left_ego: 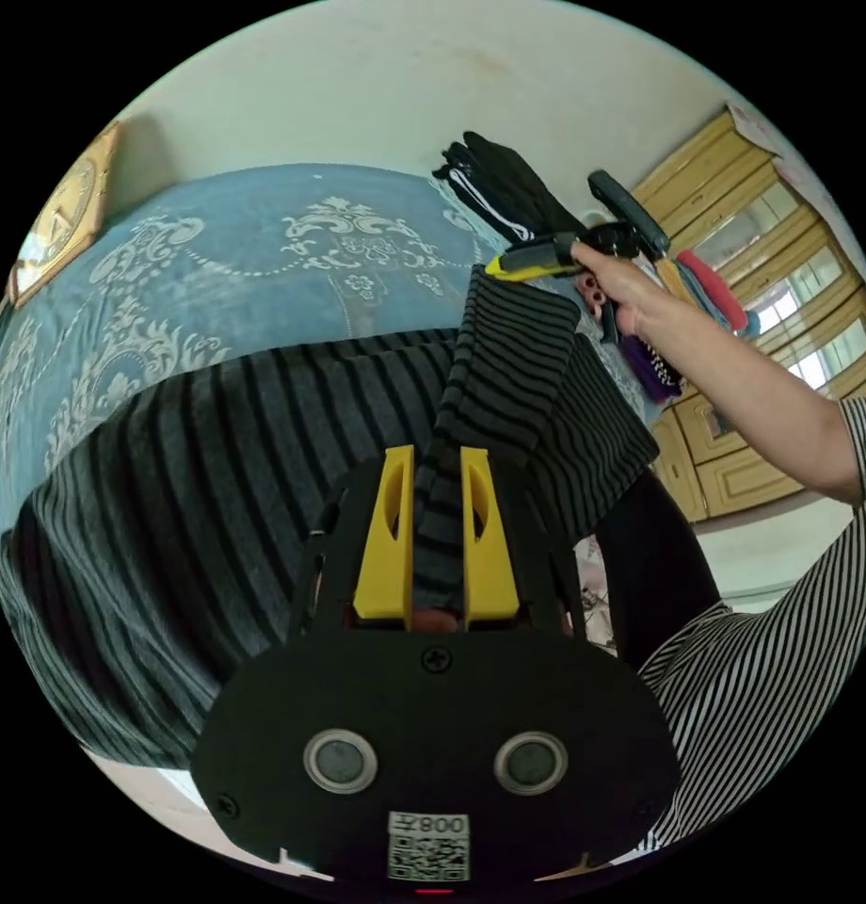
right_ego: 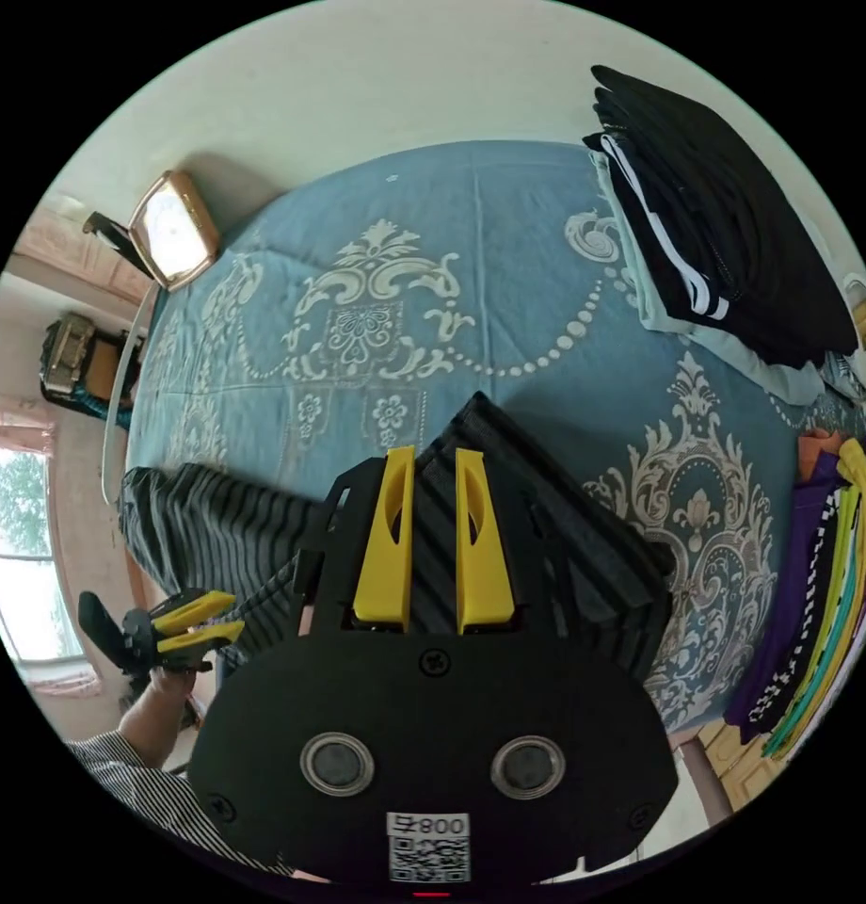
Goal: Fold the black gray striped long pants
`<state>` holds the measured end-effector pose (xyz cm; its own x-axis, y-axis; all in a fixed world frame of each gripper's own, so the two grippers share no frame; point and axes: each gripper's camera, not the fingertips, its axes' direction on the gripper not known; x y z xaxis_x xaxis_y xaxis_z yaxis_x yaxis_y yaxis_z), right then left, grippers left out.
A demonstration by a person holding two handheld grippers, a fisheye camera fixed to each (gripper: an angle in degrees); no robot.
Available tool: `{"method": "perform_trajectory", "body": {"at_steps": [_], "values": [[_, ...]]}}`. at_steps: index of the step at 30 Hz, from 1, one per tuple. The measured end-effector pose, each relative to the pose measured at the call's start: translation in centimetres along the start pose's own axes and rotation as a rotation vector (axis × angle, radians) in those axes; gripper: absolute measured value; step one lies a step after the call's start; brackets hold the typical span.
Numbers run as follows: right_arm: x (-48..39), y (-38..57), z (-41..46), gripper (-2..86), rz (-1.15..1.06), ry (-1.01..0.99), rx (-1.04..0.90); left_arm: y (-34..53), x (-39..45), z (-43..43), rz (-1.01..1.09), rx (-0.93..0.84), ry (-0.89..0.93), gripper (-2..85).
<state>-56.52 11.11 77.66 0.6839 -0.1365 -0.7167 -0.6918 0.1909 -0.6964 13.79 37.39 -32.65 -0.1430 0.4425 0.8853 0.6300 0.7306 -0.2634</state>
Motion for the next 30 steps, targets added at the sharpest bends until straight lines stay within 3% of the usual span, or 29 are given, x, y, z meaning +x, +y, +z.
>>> {"method": "perform_trajectory", "body": {"at_steps": [4, 15, 18, 25, 30], "values": [[2.8, -0.8, 4.1, 8.0, 0.044, 0.066, -0.058, -3.1, 2.9, 2.1, 0.024, -0.126, -0.048, 7.8], [8.3, 1.5, 11.6, 4.9, -0.018, 0.113, -0.134, -9.2, 10.9, 2.1, 0.047, -0.156, -0.091, 3.6], [11.0, 3.1, 12.4, 3.4, 0.002, 0.027, -0.111, -10.5, 13.7, 0.9, 0.065, -0.127, -0.12, 3.2], [19.8, 11.3, 8.1, 2.1, 0.034, -0.361, 0.165, -12.9, 21.4, -3.0, 0.146, -0.017, -0.143, 2.8], [25.3, 20.7, 6.2, 1.8, 0.037, -0.481, 0.294, -14.0, 27.6, -4.1, 0.258, -0.026, -0.169, 2.7]]}}
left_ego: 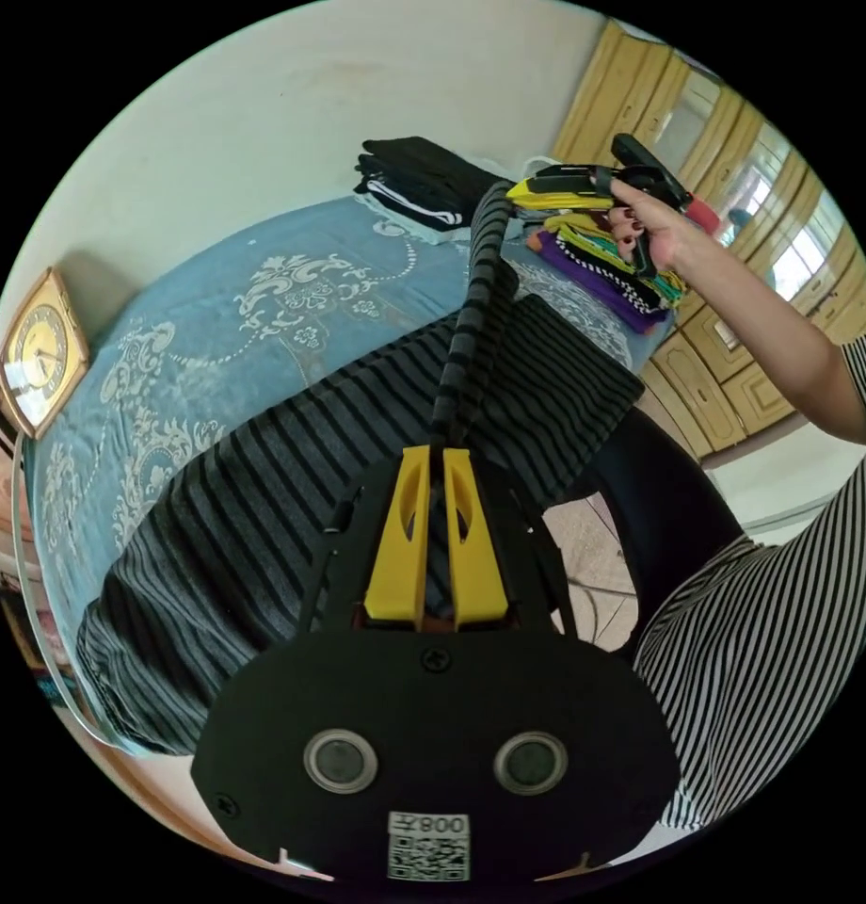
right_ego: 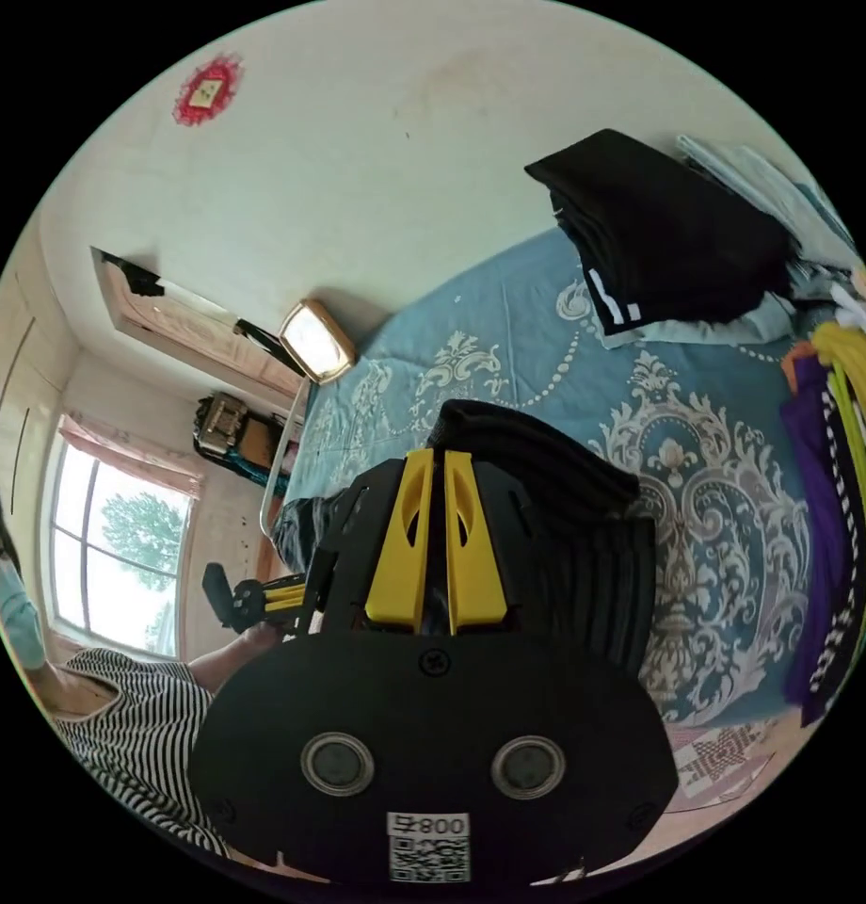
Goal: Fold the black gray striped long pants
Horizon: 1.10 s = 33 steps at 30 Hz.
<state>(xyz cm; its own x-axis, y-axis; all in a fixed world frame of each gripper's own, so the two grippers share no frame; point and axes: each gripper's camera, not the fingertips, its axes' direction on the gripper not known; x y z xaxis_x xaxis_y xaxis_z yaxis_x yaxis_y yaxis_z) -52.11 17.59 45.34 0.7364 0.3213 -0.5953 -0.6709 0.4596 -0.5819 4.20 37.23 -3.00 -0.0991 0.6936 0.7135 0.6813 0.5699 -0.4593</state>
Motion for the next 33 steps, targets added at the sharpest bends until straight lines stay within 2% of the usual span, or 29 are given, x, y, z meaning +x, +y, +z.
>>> {"method": "perform_trajectory", "body": {"at_steps": [4, 8, 14, 19, 25, 33], "values": [[4.5, 8.5, -3.4, 1.6, 0.073, -0.06, 0.075, -2.0, 4.8, 0.1, 0.089, -0.067, -0.021, 2.6], [10.5, 16.0, -3.7, 0.9, 0.207, -0.064, 0.066, -3.8, 9.1, 1.4, 0.185, -0.154, -0.079, 2.5], [16.6, 22.8, -3.7, 0.4, 0.333, -0.072, 0.119, -7.0, 14.3, 3.0, 0.289, -0.279, -0.176, 2.3], [18.9, 25.0, -2.6, 2.1, 0.323, -0.03, 0.079, -9.7, 16.2, 2.8, 0.266, -0.307, -0.174, 2.3], [18.7, 25.3, 0.4, 8.3, 0.213, 0.186, -0.039, -12.2, 17.9, 3.8, 0.263, -0.364, -0.184, 2.3], [19.2, 24.0, 5.0, 6.0, 0.116, 0.365, -0.202, -14.3, 18.5, 4.7, 0.241, -0.405, -0.179, 2.3]]}}
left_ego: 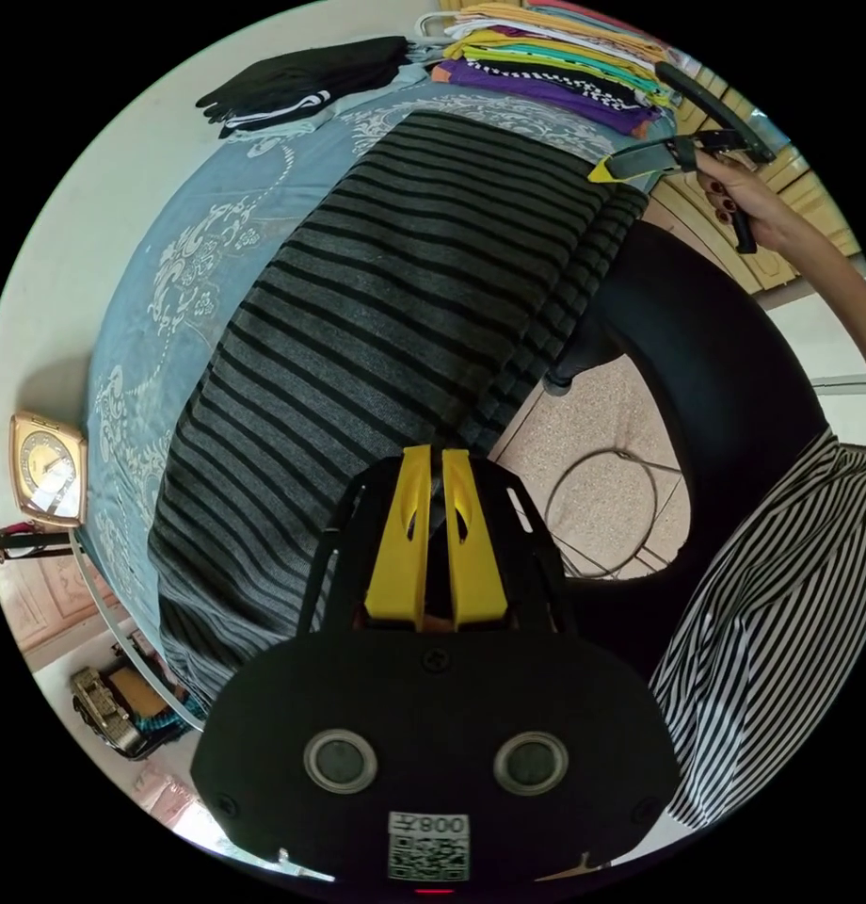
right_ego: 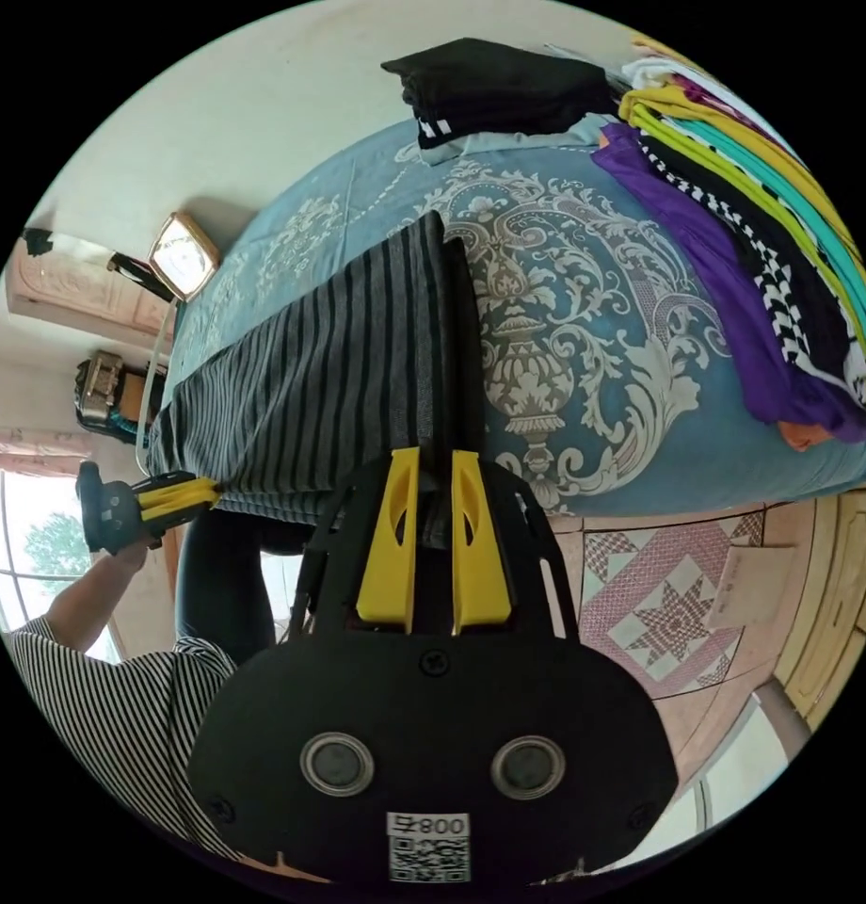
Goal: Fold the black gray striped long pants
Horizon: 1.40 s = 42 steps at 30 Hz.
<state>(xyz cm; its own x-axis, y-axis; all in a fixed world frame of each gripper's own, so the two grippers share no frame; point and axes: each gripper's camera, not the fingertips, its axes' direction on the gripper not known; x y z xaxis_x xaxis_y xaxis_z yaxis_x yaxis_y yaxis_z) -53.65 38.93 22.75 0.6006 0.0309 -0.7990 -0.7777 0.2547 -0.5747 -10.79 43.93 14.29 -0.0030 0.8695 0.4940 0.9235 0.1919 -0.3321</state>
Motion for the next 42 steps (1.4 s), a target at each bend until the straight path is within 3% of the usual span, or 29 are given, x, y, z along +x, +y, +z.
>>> {"method": "perform_trajectory", "body": {"at_steps": [10, 14, 19, 24, 35, 42], "values": [[-0.4, 0.1, -3.7, 1.2, -0.094, -0.151, 0.061, 0.2, -1.9, -2.2, 0.0, 0.051, 0.004, 2.3], [-1.7, 0.7, -5.2, 0.9, -0.152, -0.118, 0.081, 0.9, -2.8, -2.3, 0.016, 0.069, 0.021, 2.3], [-1.1, 1.1, -2.4, 0.8, -0.088, -0.1, -0.01, 0.8, -3.8, 1.5, 0.028, -0.017, 0.049, 2.4], [-1.5, 1.4, -3.9, 0.7, -0.078, -0.136, 0.023, 2.0, -5.1, 2.4, 0.072, -0.008, 0.022, 2.4], [-3.3, -1.5, -2.5, 0.8, -0.012, -0.124, -0.057, 6.2, -11.9, 8.8, -0.047, -0.027, 0.143, 3.0], [-5.2, -3.5, -4.0, 1.0, 0.038, -0.178, -0.081, 14.2, -19.3, 10.1, -0.251, 0.143, 0.386, 2.3]]}}
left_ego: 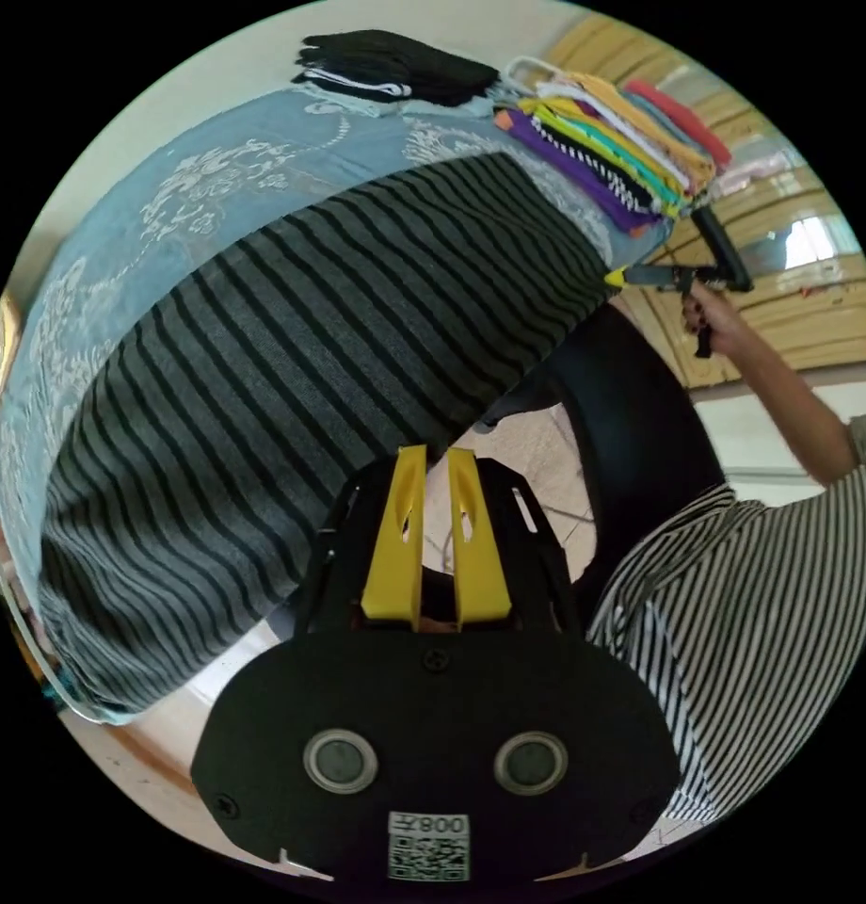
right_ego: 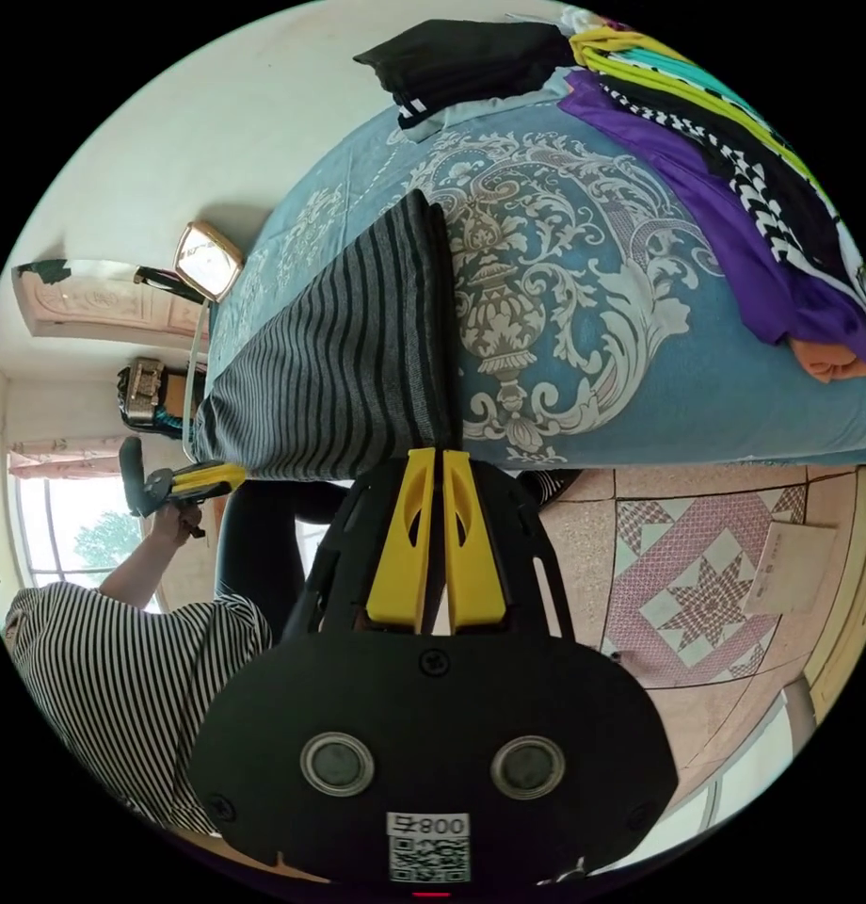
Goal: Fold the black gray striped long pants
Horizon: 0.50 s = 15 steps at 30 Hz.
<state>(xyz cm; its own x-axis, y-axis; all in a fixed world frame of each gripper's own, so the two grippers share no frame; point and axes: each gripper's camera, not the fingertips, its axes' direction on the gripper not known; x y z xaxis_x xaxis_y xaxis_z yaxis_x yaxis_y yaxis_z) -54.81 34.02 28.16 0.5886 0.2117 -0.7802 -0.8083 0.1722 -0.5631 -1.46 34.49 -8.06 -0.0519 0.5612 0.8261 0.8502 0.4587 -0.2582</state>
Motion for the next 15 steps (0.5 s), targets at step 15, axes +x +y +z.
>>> {"method": "perform_trajectory", "body": {"at_steps": [15], "values": [[-7.2, -4.5, -7.1, 0.1, 0.217, -0.125, 0.126, 8.4, -31.4, -7.2, -0.453, 0.237, -0.172, 8.2]]}}
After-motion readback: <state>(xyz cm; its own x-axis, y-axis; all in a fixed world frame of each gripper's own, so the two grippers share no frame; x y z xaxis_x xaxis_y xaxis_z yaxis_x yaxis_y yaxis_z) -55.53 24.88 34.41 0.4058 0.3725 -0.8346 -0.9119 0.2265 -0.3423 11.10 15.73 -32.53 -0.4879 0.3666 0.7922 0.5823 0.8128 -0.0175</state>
